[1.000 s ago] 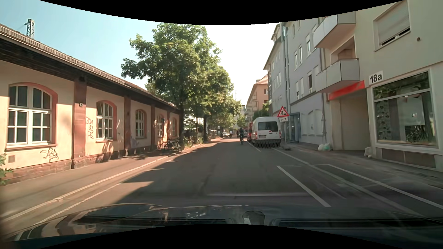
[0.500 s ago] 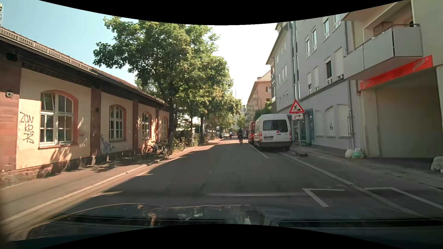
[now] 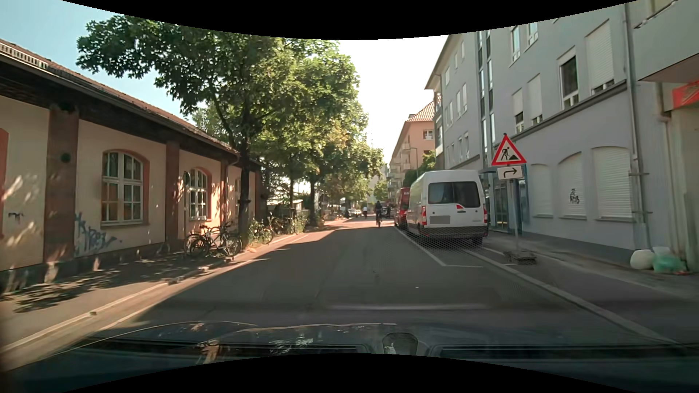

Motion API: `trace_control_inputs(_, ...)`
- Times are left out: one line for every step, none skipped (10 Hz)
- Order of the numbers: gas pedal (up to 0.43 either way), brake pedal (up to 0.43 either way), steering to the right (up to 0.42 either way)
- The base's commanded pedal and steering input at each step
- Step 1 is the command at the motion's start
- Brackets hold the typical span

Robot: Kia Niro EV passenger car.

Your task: Follow the waypoints while adhering to traffic rules and regulations

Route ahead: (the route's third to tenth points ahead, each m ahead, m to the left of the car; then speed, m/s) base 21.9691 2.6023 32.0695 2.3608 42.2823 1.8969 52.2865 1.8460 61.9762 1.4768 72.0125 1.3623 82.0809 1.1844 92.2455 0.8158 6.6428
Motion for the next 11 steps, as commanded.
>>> trace_control_inputs(0.059,0.0,-0.003)
trace_control_inputs(0.059,0.0,-0.003)
trace_control_inputs(0.059,0.0,-0.004)
trace_control_inputs(0.059,0.0,-0.004)
trace_control_inputs(0.059,0.0,-0.004)
trace_control_inputs(0.047,0.0,-0.004)
trace_control_inputs(0.047,0.0,-0.004)
trace_control_inputs(0.047,0.0,-0.004)
trace_control_inputs(0.039,0.0,-0.004)
trace_control_inputs(0.02,0.0,-0.005)
trace_control_inputs(0.0,0.0,-0.006)
